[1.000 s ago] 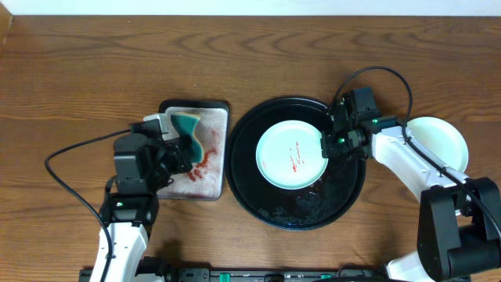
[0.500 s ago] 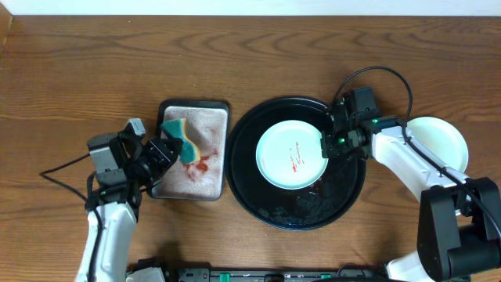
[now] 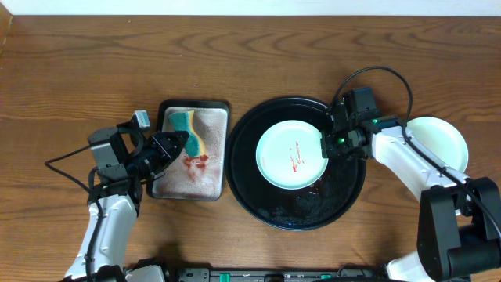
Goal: Clean dirty plates on tray and stack at the side
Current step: 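Lift the green sponge out of the soapy tray with the left gripper, then scrub the stained pale green plate with the sponge in the left gripper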
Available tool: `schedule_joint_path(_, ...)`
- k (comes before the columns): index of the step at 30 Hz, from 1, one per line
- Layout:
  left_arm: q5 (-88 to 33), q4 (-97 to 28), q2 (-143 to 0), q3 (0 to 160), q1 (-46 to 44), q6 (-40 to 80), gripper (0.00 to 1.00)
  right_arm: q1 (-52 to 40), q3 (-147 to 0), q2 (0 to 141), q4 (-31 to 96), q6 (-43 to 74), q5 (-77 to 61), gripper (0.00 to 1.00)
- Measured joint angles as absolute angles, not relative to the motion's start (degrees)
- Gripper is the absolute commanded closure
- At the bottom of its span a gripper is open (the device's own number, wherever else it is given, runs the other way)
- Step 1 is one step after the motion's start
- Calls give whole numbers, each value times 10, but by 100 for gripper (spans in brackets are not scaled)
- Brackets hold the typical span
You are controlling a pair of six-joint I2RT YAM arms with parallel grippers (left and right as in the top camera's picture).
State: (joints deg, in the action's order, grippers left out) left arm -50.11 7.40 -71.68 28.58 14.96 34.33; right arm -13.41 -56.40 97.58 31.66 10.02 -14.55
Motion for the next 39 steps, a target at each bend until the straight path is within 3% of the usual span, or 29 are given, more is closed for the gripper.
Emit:
schedule_joint_path(15, -510, 80, -717, 286, 150, 317, 93, -134, -564, 976, 315, 100, -145, 99)
schedule_joint_path(23, -566, 158, -717, 286, 149, 204, 93, -134, -564, 976, 316, 100, -145, 99)
schedule_joint_path(29, -572, 148, -717, 286, 137, 127, 93, -134, -564, 976, 316, 100, -145, 99)
schedule_joint_path(39, -566, 148, -717, 286, 114, 102, 93, -134, -564, 976, 316, 100, -145, 99)
